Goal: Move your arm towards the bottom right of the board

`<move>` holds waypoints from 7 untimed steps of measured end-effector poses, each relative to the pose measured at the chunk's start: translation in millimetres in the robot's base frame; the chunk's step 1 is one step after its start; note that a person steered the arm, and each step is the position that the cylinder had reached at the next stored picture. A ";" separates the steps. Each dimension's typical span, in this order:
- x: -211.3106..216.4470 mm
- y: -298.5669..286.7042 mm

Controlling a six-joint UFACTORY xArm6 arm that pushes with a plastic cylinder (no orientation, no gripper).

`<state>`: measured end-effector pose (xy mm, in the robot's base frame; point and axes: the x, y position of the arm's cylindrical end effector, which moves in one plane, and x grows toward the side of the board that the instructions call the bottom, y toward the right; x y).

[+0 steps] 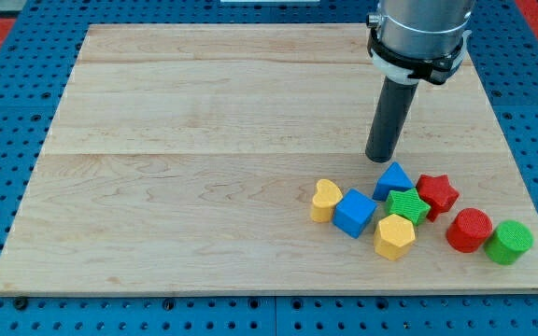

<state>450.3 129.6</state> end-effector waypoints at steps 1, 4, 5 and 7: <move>0.0 0.3; -47.5 14.2; -81.4 102.4; -37.3 215.6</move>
<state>413.0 345.2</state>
